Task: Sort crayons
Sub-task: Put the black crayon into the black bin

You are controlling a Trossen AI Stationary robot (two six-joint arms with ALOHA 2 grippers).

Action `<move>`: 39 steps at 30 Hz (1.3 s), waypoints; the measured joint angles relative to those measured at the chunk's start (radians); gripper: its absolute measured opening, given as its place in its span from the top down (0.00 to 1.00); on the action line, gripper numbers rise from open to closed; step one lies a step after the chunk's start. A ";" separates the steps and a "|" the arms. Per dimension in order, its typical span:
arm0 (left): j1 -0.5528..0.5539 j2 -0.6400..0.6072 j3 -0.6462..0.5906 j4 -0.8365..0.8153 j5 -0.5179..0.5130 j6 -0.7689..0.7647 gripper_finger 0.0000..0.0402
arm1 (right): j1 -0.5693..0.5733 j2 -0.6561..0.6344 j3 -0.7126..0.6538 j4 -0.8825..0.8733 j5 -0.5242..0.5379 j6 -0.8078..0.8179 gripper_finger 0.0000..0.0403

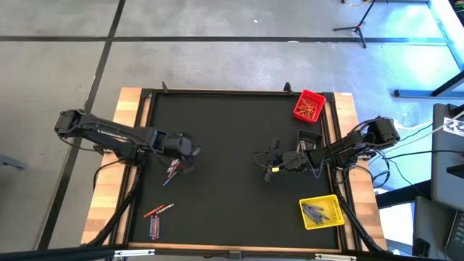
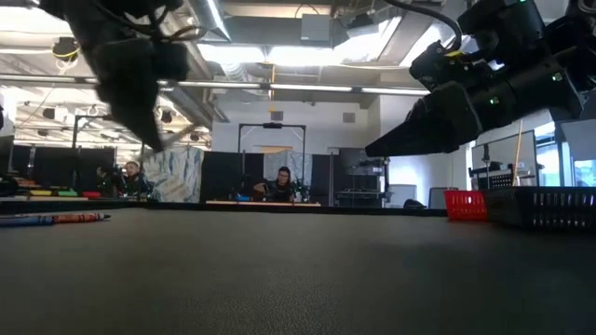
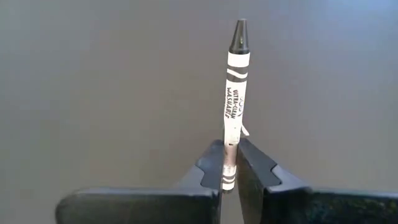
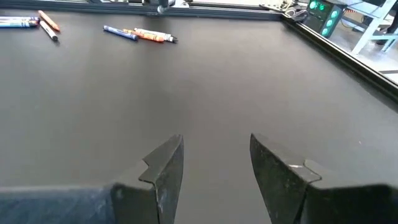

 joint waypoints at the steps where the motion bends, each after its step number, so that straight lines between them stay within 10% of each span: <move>1: -0.007 0.006 -0.017 0.074 0.002 0.040 0.96 | 0.000 0.000 0.000 0.000 -0.005 0.000 0.54; 17: -0.031 0.317 -0.159 0.960 0.016 0.479 0.96 | -0.039 0.000 0.002 0.073 -0.091 0.066 0.23; 39: 0.111 0.633 -0.241 1.773 0.220 0.745 0.96 | -0.039 0.129 0.126 0.113 -0.085 -0.008 0.27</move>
